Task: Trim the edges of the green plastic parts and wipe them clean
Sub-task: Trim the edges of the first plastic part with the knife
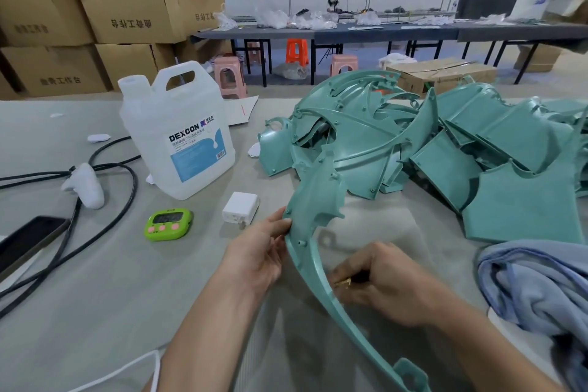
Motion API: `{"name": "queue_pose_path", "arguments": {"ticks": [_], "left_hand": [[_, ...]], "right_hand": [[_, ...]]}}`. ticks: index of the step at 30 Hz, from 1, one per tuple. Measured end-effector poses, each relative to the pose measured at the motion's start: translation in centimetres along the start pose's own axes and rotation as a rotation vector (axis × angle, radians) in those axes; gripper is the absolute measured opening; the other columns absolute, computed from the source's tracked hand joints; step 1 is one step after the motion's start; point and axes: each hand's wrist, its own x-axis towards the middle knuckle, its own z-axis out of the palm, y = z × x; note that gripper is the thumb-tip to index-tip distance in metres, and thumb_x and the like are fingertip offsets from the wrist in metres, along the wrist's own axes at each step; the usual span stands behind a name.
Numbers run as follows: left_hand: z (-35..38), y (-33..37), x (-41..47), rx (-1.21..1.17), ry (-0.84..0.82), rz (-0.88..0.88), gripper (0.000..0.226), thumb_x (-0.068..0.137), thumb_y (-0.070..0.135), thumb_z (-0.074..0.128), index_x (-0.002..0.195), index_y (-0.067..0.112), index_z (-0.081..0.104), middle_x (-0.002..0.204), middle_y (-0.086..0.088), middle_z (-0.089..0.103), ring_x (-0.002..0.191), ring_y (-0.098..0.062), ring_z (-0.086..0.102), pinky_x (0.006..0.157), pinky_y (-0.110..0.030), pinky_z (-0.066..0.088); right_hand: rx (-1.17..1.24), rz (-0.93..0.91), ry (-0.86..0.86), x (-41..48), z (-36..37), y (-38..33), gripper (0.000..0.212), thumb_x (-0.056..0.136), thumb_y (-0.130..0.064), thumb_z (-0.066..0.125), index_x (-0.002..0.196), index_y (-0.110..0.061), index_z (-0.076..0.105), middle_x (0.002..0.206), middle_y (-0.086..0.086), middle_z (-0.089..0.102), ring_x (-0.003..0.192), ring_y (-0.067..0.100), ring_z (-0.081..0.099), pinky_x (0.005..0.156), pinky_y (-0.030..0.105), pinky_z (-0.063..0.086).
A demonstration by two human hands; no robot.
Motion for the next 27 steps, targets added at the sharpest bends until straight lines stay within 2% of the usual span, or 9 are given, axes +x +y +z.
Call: {"name": "queue_pose_path", "arguments": {"ticks": [4,8,11,14,17,19,21,24,27], "left_hand": [[0.3,-0.4,-0.2,0.038,-0.023,-0.003,0.028,0.097,-0.011,0.046,0.103,0.003,0.069,0.087,-0.017,0.077,0.059,-0.021,0.072,0.058,-0.03,0.062],[0.6,-0.4,-0.7,0.036,-0.054,-0.03,0.028,0.098,-0.012,0.043,0.101,-0.001,0.068,0.079,-0.018,0.076,0.053,-0.022,0.071,0.045,-0.027,0.057],[0.7,-0.4,-0.9,0.012,-0.071,-0.051,0.023,0.098,-0.01,0.046,0.105,-0.005,0.067,0.086,-0.02,0.076,0.06,-0.024,0.074,0.051,-0.028,0.06],[0.5,-0.2,-0.8,0.02,-0.063,-0.08,0.013,0.095,-0.006,0.054,0.101,-0.009,0.065,0.104,-0.022,0.073,0.076,-0.025,0.073,0.063,-0.028,0.061],[0.4,0.1,-1.0,0.01,-0.066,-0.1,0.009,0.092,-0.008,0.056,0.094,-0.011,0.064,0.092,-0.022,0.074,0.061,-0.021,0.073,0.045,-0.022,0.057],[0.3,0.1,-1.1,0.013,-0.054,-0.098,0.009,0.092,-0.008,0.056,0.096,-0.011,0.064,0.088,-0.021,0.075,0.057,-0.02,0.072,0.042,-0.019,0.053],[0.3,0.2,-1.1,0.014,-0.042,-0.076,0.011,0.093,-0.007,0.054,0.095,-0.009,0.064,0.085,-0.02,0.075,0.055,-0.019,0.071,0.041,-0.017,0.052],[0.2,0.5,-1.0,-0.01,-0.011,-0.034,0.012,0.095,-0.004,0.054,0.089,-0.001,0.064,0.078,-0.015,0.072,0.044,-0.012,0.065,0.037,-0.015,0.048],[-0.2,1.2,-0.9,-0.127,0.013,-0.017,0.013,0.099,0.007,0.054,0.09,0.002,0.062,0.061,-0.009,0.068,0.035,-0.011,0.058,0.032,-0.016,0.044]], "right_hand": [[0.03,0.063,0.089,0.4,0.3,0.3,0.028,0.088,-0.025,0.077,0.062,-0.036,0.073,0.053,-0.01,0.056,0.048,0.003,0.045,0.051,0.016,0.037],[0.026,0.119,0.255,0.4,0.6,0.9,0.025,0.091,-0.031,0.075,0.066,-0.033,0.073,0.049,-0.011,0.053,0.044,0.005,0.043,0.047,0.014,0.034],[-0.043,0.177,0.435,0.5,0.4,1.2,0.014,0.092,-0.038,0.071,0.081,-0.031,0.077,0.059,-0.009,0.066,0.048,0.006,0.051,0.047,0.019,0.042],[-0.08,0.236,0.606,0.4,-0.1,1.3,0.01,0.093,-0.033,0.069,0.09,-0.028,0.077,0.065,-0.007,0.069,0.059,0.01,0.059,0.06,0.037,0.055],[-0.047,0.26,0.824,0.1,-0.5,1.2,0.017,0.093,-0.029,0.07,0.079,-0.023,0.077,0.057,-0.009,0.063,0.054,0.012,0.058,0.052,0.032,0.048],[-0.057,0.342,0.922,0.1,-1.1,1.6,0.029,0.093,-0.028,0.07,0.066,-0.017,0.071,0.048,-0.009,0.055,0.05,0.011,0.052,0.051,0.027,0.04],[-0.075,0.404,0.927,0.0,-1.8,2.2,0.039,0.094,-0.03,0.068,0.059,-0.014,0.062,0.044,-0.01,0.051,0.045,0.01,0.047,0.053,0.024,0.038],[-0.064,0.427,0.845,-0.2,-2.5,3.0,0.035,0.092,-0.035,0.069,0.061,-0.02,0.068,0.045,-0.013,0.055,0.045,0.004,0.049,0.048,0.026,0.037],[-0.046,0.488,0.598,-0.4,-3.2,3.5,0.021,0.087,-0.036,0.073,0.07,-0.025,0.076,0.053,-0.008,0.065,0.046,0.006,0.054,0.051,0.031,0.048]]}}
